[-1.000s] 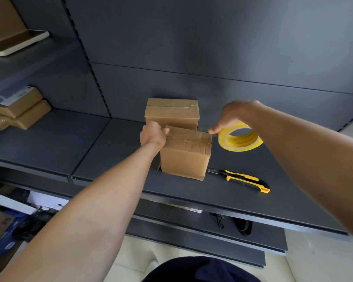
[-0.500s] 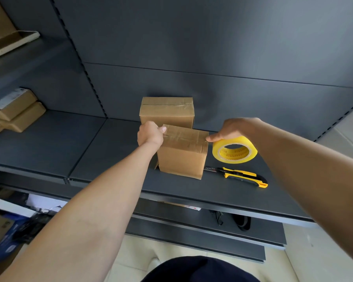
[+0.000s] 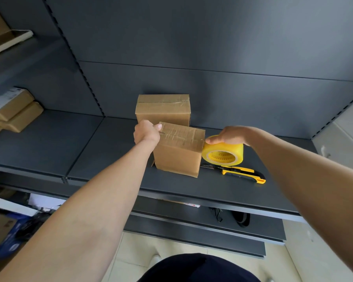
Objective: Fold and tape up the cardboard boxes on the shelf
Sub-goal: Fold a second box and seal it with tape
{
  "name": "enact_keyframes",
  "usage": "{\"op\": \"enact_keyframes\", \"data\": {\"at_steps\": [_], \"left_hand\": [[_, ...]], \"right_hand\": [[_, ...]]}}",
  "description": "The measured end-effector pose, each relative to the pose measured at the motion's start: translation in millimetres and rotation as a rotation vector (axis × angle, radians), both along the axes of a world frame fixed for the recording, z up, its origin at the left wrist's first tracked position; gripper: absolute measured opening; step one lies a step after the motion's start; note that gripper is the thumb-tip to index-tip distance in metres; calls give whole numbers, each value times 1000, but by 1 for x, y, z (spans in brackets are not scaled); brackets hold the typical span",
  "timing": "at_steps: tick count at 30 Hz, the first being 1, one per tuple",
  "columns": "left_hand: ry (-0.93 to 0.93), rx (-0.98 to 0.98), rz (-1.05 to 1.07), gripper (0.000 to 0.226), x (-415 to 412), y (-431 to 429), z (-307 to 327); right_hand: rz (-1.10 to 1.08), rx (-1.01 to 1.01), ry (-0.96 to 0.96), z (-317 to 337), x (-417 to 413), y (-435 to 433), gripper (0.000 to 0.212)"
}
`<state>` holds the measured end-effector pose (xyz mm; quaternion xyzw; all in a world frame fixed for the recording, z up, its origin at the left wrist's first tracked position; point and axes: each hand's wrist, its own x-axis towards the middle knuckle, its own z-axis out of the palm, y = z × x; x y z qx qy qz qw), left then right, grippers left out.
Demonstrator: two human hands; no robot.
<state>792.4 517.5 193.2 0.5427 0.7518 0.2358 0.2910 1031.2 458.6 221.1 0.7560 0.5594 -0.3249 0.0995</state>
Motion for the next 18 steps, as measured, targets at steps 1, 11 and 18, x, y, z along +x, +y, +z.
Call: {"op": "enact_keyframes", "data": {"at_steps": [1,11,18], "left_hand": [[-13,-6,20,51,2,0,0],[-145,-105,34,35,16,-10,-4],[-238,-76,98,39,14,-9,-3]], "right_hand": [[-1,6,12,-1,0,0,72],[10,-37,82,-7,-11,-4,62],[-100,-177,403,-9,-12,-16,55]]}}
